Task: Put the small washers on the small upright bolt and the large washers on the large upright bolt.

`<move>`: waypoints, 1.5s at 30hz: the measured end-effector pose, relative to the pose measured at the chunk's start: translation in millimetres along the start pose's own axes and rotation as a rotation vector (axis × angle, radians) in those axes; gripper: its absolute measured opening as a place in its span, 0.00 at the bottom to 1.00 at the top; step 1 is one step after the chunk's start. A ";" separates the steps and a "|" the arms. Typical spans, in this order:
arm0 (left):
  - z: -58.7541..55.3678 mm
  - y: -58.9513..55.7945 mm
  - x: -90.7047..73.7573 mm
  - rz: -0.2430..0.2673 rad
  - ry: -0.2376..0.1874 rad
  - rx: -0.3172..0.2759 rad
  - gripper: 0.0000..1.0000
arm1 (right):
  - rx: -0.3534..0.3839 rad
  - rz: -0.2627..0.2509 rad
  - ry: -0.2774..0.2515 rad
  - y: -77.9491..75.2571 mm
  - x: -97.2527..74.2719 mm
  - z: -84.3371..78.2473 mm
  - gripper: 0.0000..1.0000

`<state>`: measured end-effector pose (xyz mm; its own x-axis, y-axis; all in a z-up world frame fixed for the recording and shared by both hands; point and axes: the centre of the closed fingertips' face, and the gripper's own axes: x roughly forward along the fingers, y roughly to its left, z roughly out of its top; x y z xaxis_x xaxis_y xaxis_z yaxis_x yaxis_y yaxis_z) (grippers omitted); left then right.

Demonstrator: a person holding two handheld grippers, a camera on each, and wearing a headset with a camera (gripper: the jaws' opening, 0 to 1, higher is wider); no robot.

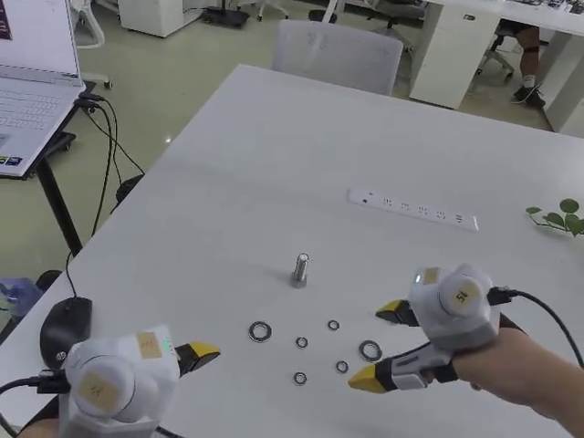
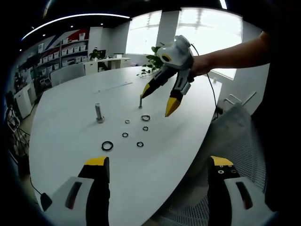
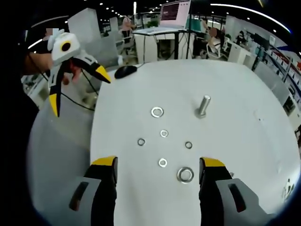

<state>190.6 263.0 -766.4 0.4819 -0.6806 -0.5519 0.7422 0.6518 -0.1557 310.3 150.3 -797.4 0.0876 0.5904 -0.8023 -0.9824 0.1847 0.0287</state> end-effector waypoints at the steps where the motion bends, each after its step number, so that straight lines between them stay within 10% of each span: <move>1: -0.4 1.1 -0.1 0.002 -0.001 -0.001 0.86 | -0.008 0.002 0.014 -1.0 2.4 -1.4 0.71; 45: -7.9 12.7 -19.0 0.038 0.029 0.016 0.78 | -0.261 0.130 0.304 -0.4 66.3 -32.6 0.42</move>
<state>187.2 286.8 -764.4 0.4964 -0.6454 -0.5806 0.7311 0.6714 -0.1213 311.1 163.8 -870.0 -0.0544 0.3294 -0.9426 -0.9943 -0.1045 0.0209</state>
